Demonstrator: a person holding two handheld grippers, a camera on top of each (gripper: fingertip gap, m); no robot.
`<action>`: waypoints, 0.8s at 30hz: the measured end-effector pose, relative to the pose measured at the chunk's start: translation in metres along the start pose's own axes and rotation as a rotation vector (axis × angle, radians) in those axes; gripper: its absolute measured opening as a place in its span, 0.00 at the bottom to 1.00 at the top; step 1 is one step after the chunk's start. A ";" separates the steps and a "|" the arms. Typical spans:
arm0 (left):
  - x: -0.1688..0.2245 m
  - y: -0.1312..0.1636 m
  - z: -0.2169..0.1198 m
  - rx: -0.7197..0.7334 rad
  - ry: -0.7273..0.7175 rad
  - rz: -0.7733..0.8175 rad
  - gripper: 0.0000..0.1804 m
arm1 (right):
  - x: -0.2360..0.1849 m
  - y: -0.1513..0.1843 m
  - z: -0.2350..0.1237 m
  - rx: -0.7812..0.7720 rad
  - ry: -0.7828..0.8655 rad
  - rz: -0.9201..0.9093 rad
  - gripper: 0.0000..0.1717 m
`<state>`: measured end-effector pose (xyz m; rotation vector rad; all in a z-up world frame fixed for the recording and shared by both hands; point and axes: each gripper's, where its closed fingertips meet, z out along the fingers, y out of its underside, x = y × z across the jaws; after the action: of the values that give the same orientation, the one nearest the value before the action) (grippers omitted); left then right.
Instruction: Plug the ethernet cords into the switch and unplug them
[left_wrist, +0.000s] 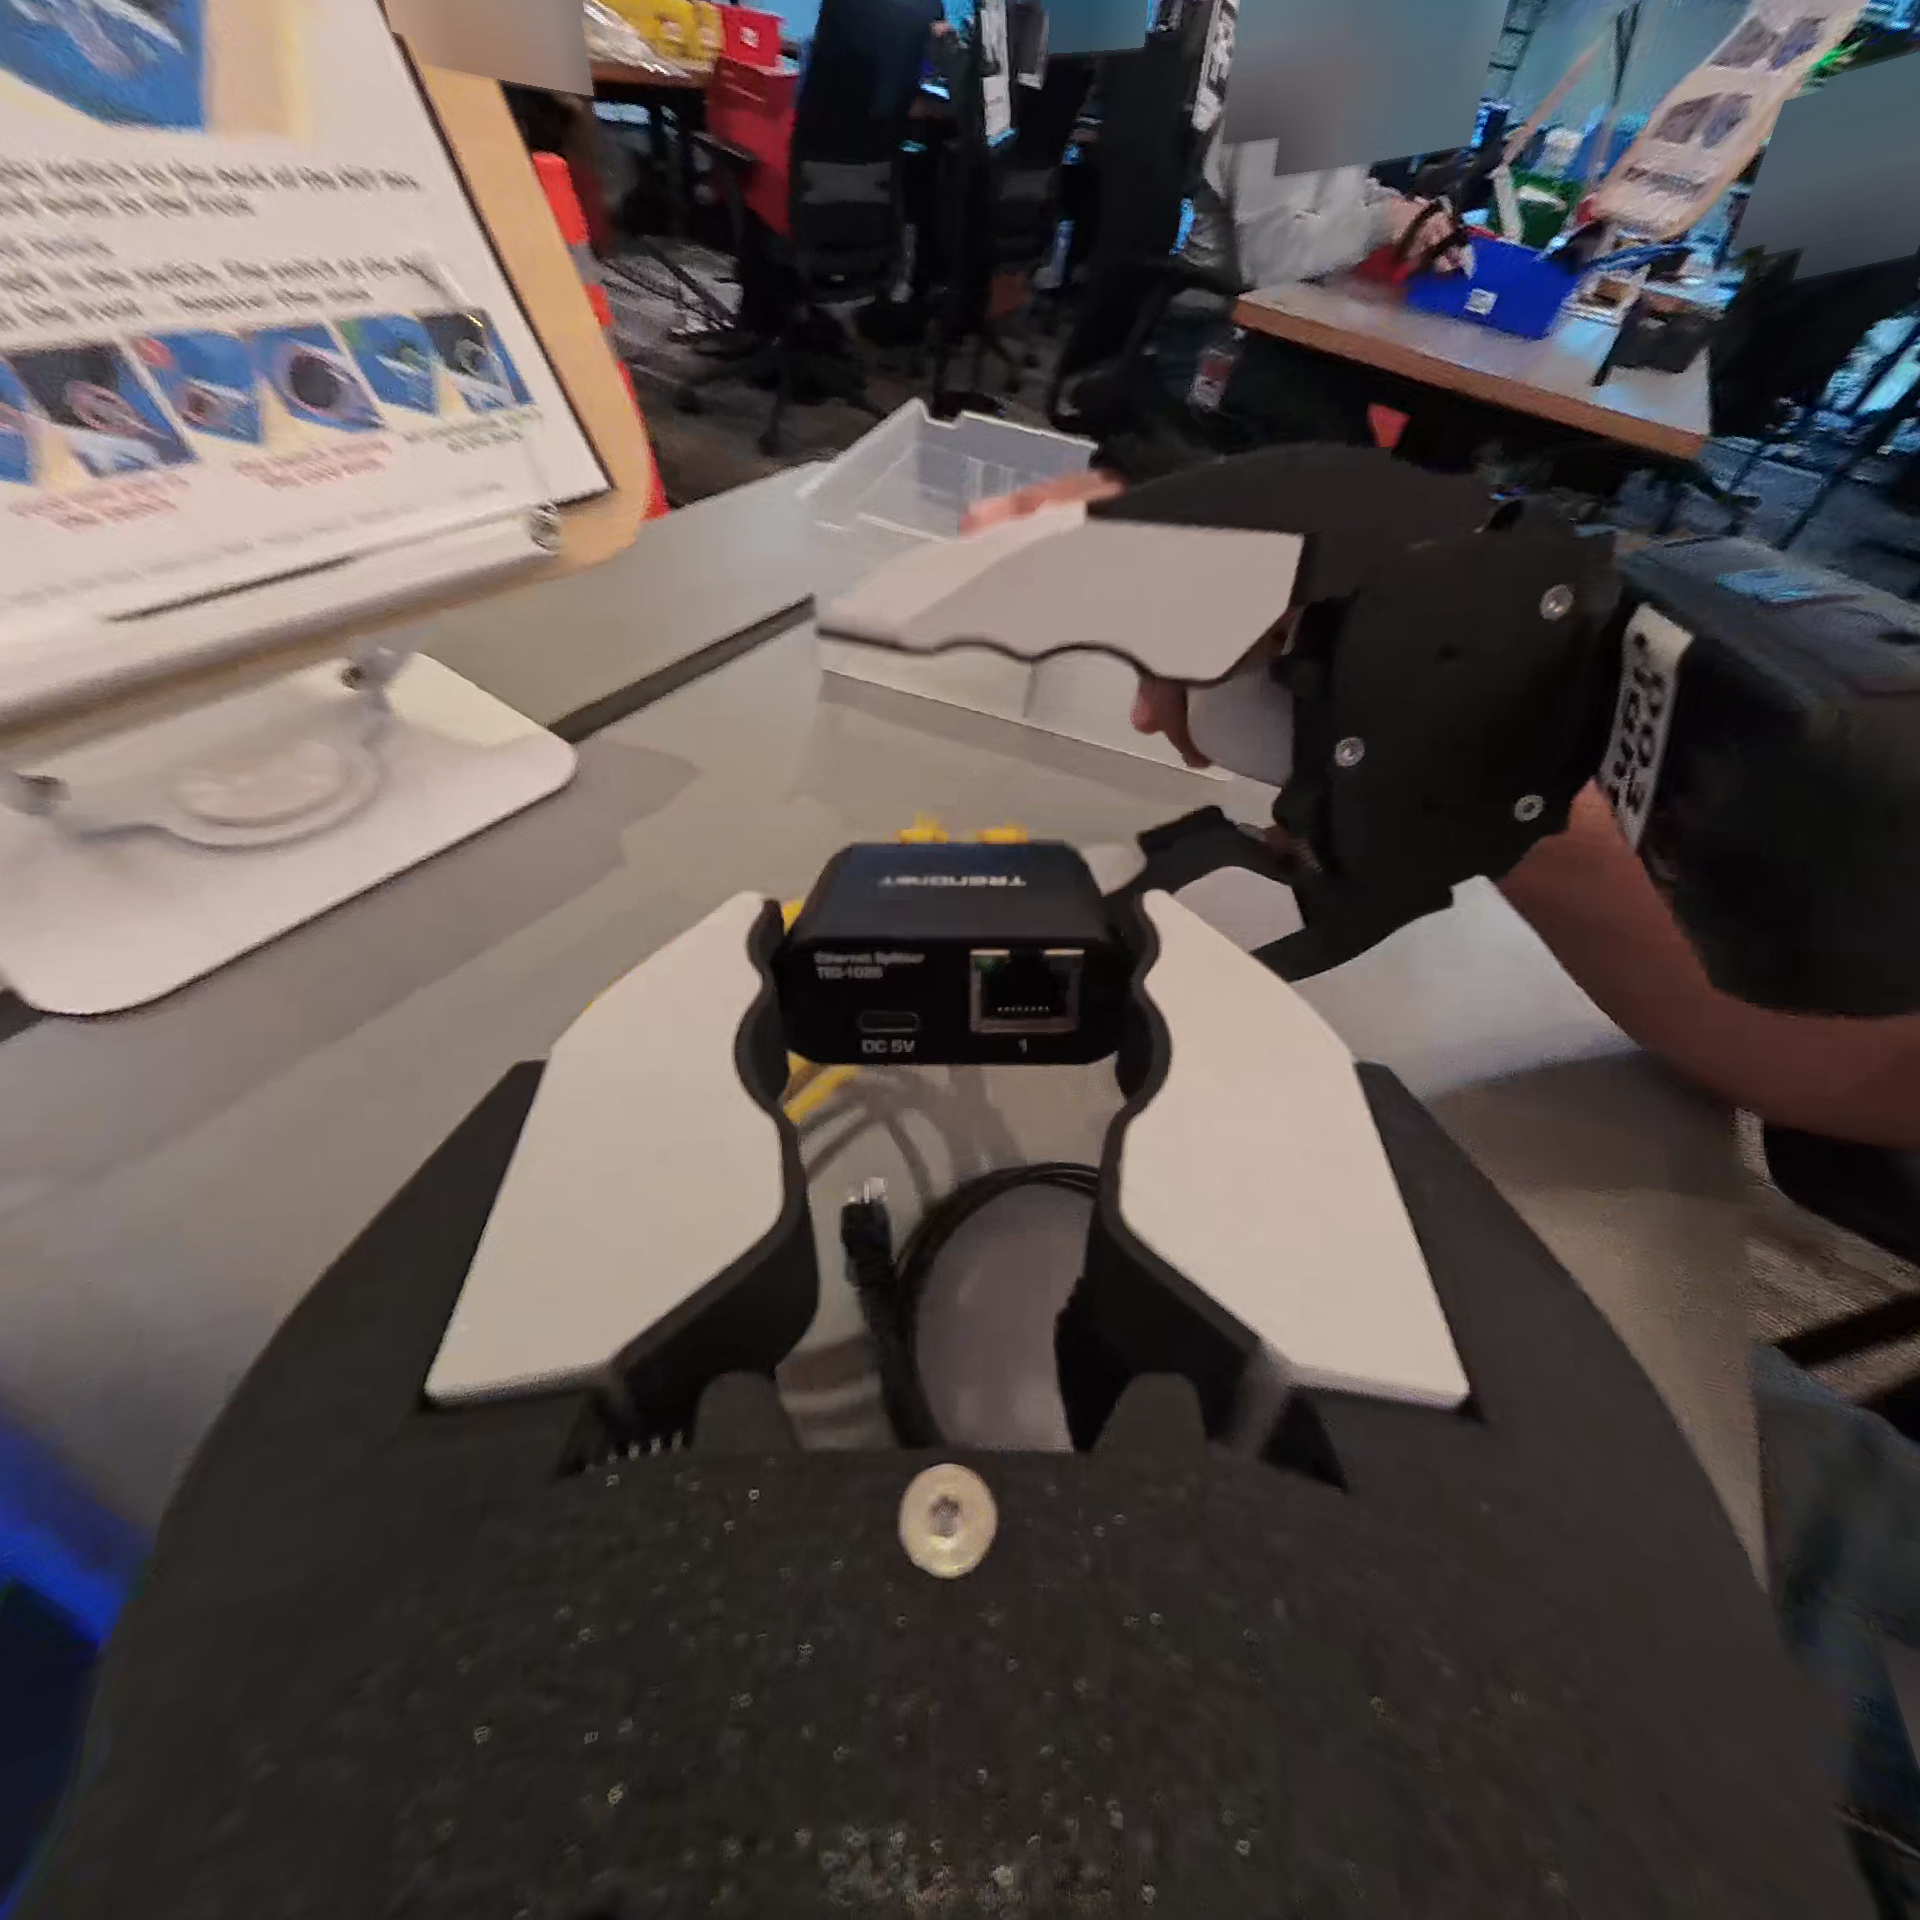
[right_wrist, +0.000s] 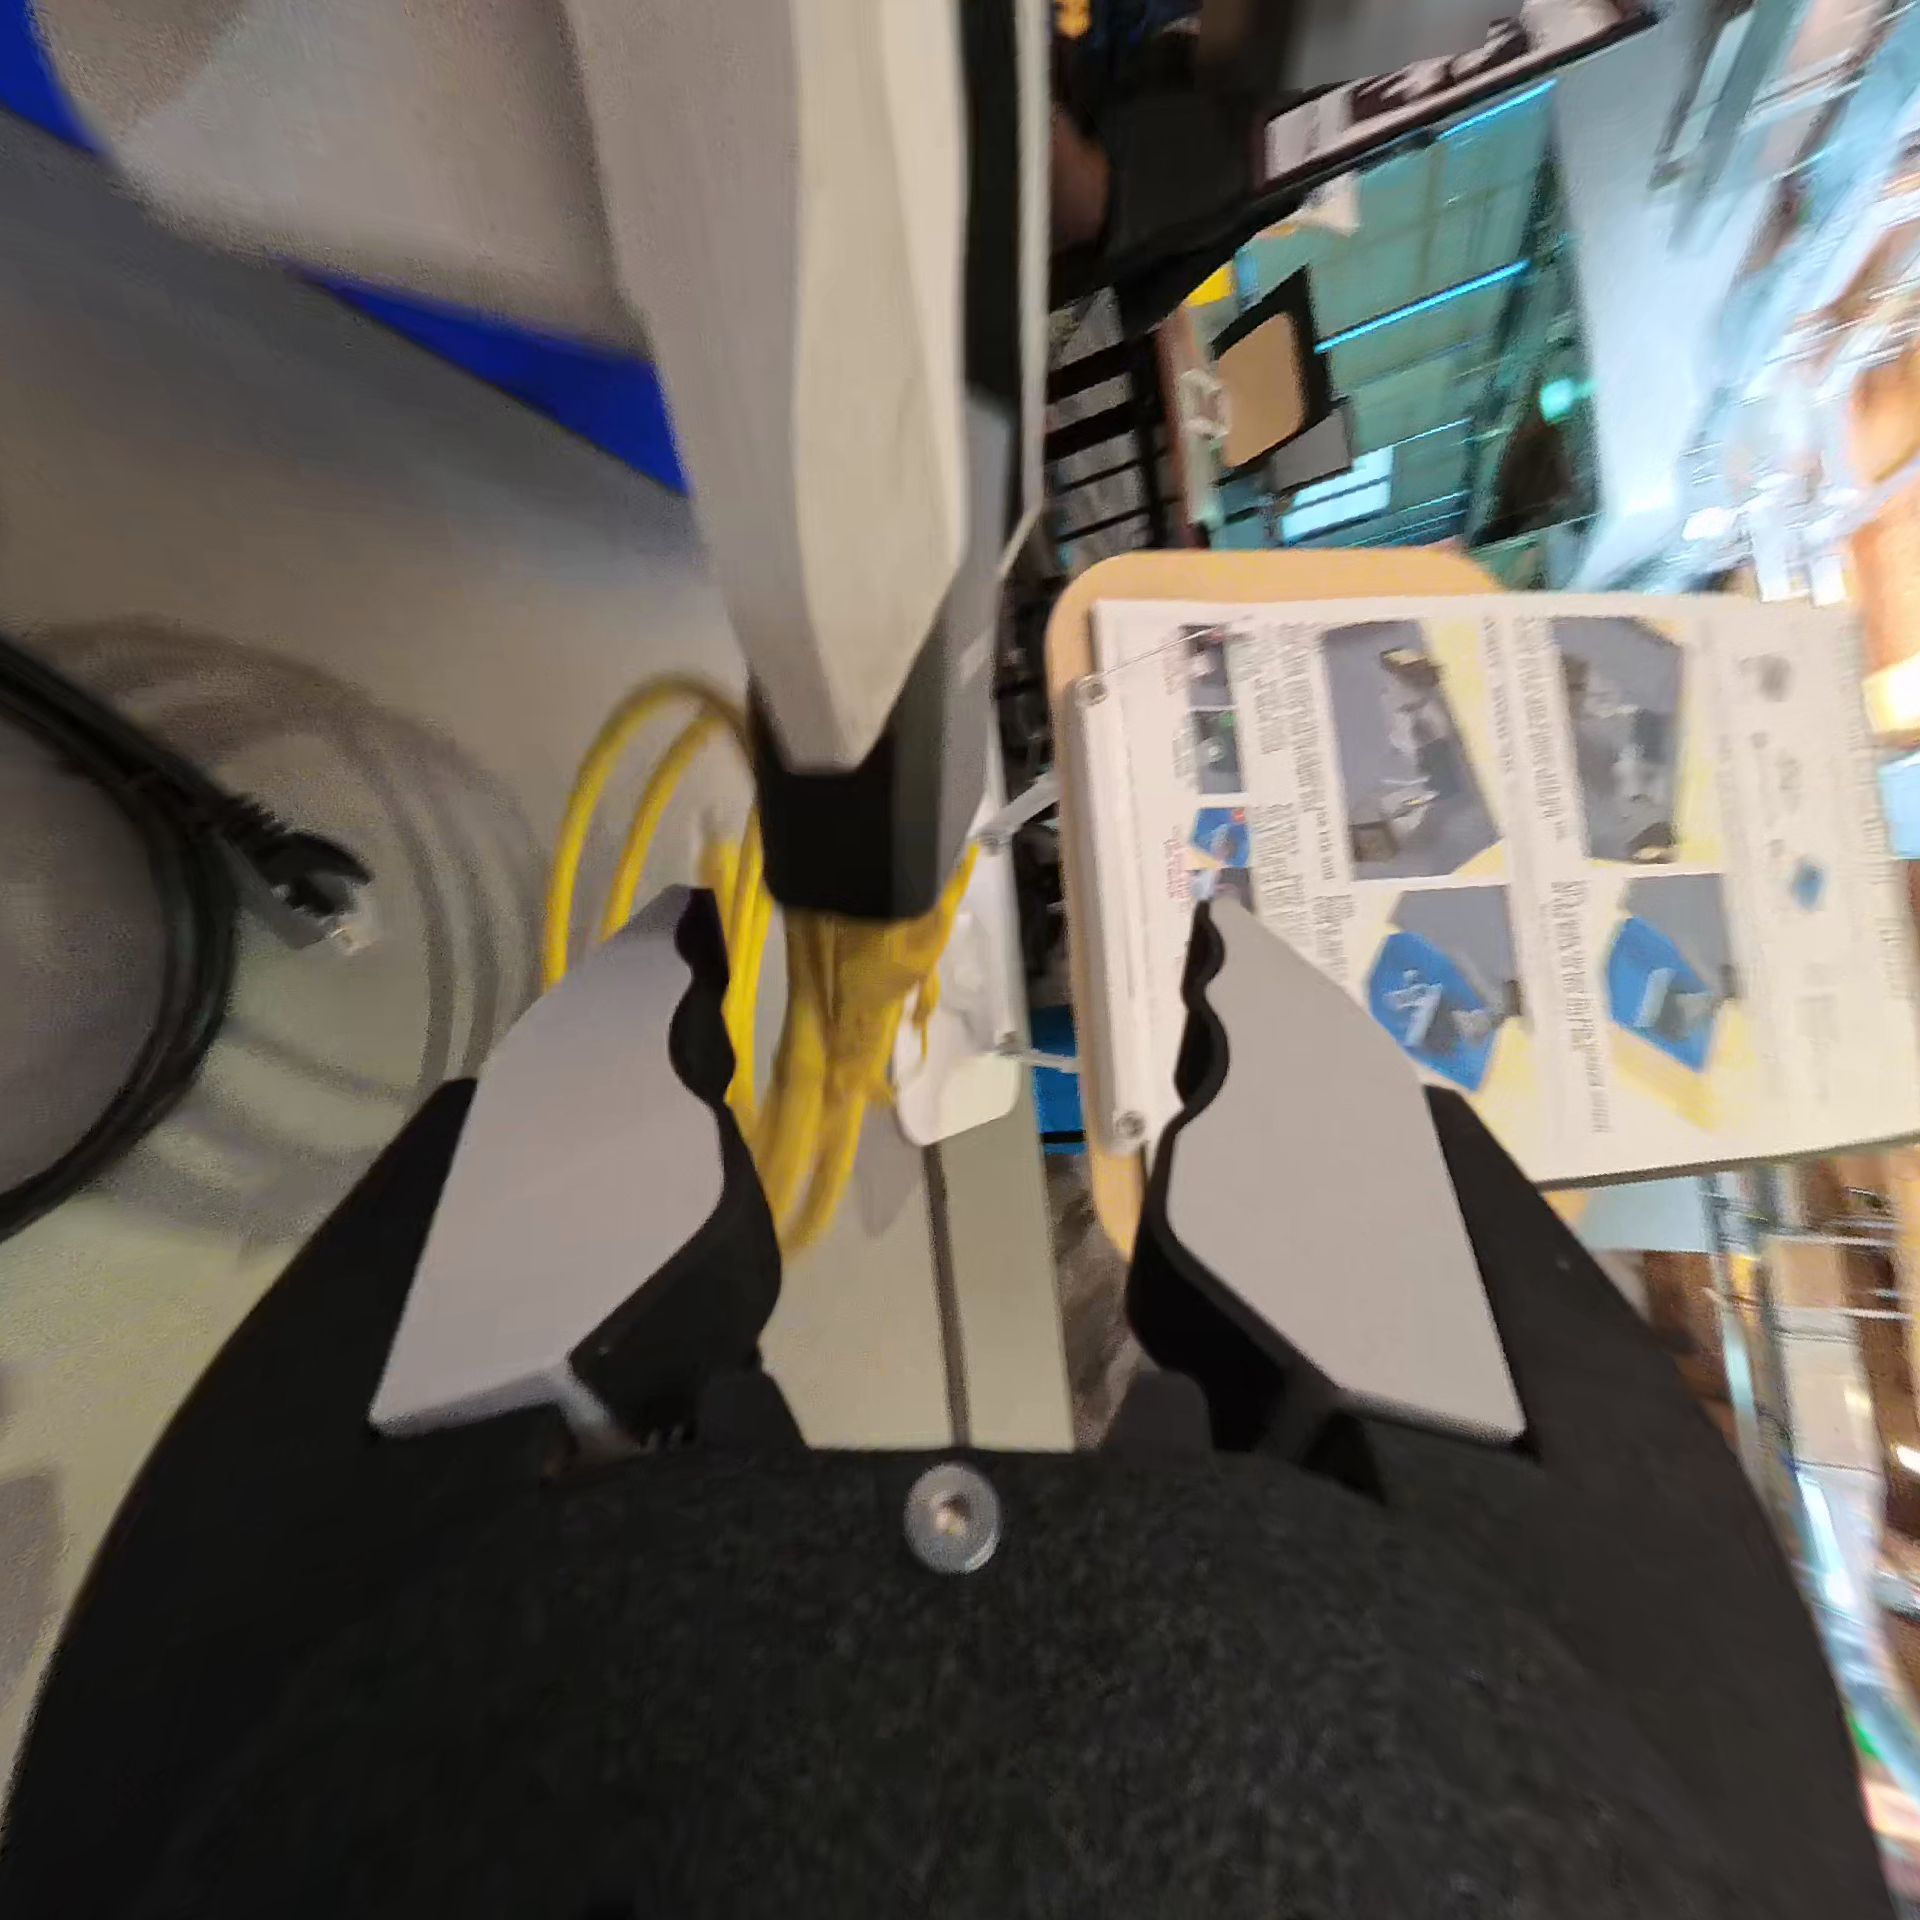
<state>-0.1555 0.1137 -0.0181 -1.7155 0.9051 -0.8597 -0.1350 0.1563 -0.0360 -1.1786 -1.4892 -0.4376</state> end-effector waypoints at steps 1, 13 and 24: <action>-0.003 -0.005 -0.004 0.019 -0.011 -0.005 0.34 | -0.006 0.006 0.001 -0.023 -0.055 0.015 0.49; -0.009 -0.020 -0.025 0.159 0.106 -0.155 0.34 | -0.009 0.034 0.006 -0.069 -0.181 0.294 0.06; -0.022 0.009 -0.011 -0.126 -0.414 0.689 0.34 | -0.004 0.045 -0.007 -0.326 -0.228 0.363 0.05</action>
<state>-0.1767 0.1258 -0.0267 -1.4482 1.1645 0.0087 -0.0939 0.1685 -0.0528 -1.7701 -1.3843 -0.3092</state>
